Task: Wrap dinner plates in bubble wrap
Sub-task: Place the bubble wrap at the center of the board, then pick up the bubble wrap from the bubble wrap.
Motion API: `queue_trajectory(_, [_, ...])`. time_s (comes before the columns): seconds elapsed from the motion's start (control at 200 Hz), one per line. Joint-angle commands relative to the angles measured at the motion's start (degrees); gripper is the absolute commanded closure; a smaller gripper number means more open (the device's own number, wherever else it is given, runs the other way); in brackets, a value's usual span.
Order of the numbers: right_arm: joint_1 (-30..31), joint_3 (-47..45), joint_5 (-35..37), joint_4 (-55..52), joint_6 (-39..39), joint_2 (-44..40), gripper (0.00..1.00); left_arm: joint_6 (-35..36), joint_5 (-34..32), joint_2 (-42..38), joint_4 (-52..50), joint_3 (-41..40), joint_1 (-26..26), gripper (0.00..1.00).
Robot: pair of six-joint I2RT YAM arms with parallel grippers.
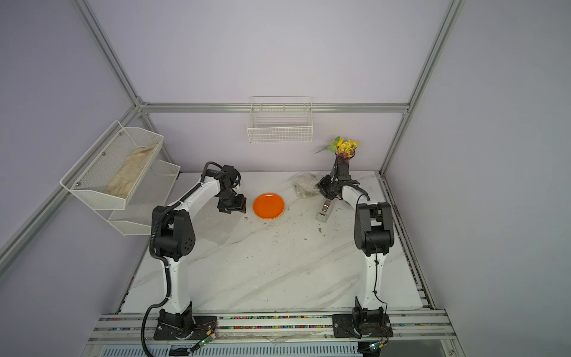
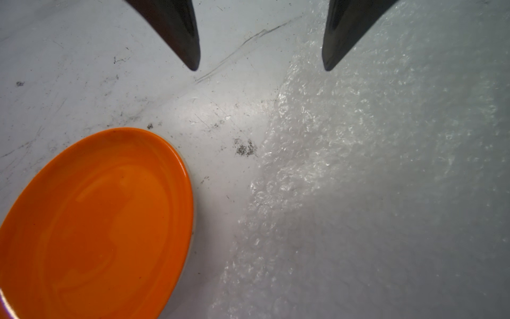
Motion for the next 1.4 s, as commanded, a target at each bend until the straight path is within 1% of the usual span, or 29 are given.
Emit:
queue_trajectory(0.0, [0.5,-1.7,-0.1,-2.8,-1.1,-5.1,0.62,3.4,-3.3,2.3,-2.6,8.0,0.8,0.30])
queue_trajectory(0.265, [1.7,-8.4,-1.8,-4.8,-2.5,-13.1,0.62,6.8,-4.7,9.7,-4.1,15.4,1.2,0.28])
queue_trajectory(0.37, [2.2,-11.3,-2.1,-4.8,-2.7,-15.1,0.62,7.3,-9.3,13.2,-4.2,19.4,1.3,0.25])
queue_trajectory(0.445, [2.8,-13.0,-2.3,-5.1,-3.1,-16.1,0.62,8.0,-10.5,15.8,-4.1,22.9,1.4,0.23])
queue_trajectory(0.58, [3.2,-15.3,-2.4,-4.8,-3.1,-17.2,0.62,9.2,-12.7,19.6,-3.4,27.2,1.4,0.28])
queue_trajectory(0.615, [3.3,-15.7,-2.5,-4.7,-3.2,-17.4,0.62,9.5,-13.9,20.1,-3.0,27.4,1.5,0.31])
queue_trajectory(0.675, [3.6,-15.6,-2.3,-4.8,-3.3,-17.7,0.62,9.8,-15.6,20.7,-2.6,27.9,1.5,0.43])
queue_trajectory(0.735, [4.2,-15.1,-2.1,-5.6,-3.9,-17.9,0.62,9.6,-15.7,20.3,-2.6,27.9,1.7,0.59])
queue_trajectory(0.82, [5.8,-14.5,-1.4,-6.4,-4.3,-18.2,0.62,9.2,-15.8,18.1,-2.0,26.5,1.8,0.78])
queue_trajectory(0.885, [8.2,-14.4,-1.0,-6.4,-4.4,-18.2,0.62,9.3,-16.5,16.0,-1.4,25.2,1.8,0.90])
queue_trajectory(0.945, [11.1,-14.3,-1.3,-5.7,-4.2,-17.6,0.62,9.3,-15.8,13.6,-1.5,24.4,1.8,0.97])
queue_trajectory(1.005, [14.8,-14.3,-1.8,-3.5,-3.5,-16.4,0.62,9.2,-14.3,10.4,-1.3,22.8,1.8,1.00])
queue_trajectory(1.06, [18.3,-14.2,-1.9,-0.8,-2.2,-15.0,0.62,9.2,-13.1,7.2,-1.3,20.8,1.8,1.00])
queue_trajectory(1.14, [23.4,-14.4,-1.1,7.4,0.5,-12.1,0.62,8.5,-10.8,2.6,-1.4,17.4,2.0,1.00])
queue_trajectory(1.24, [29.5,-11.4,1.2,16.4,0.7,-6.1,0.59,6.9,-6.3,-2.2,-1.9,13.2,2.4,1.00])
queue_trajectory(1.28, [31.4,-10.6,1.5,22.2,1.8,-3.7,0.55,6.4,-4.5,-3.6,-2.0,12.0,2.4,1.00])
queue_trajectory(1.335, [33.6,-9.7,2.0,30.6,3.5,-0.5,0.45,5.3,-2.8,-4.7,-2.4,10.8,2.4,1.00])
queue_trajectory(1.395, [35.9,-8.2,3.0,36.2,4.5,2.5,0.40,4.8,0.0,-5.2,-2.6,10.0,2.5,1.00])
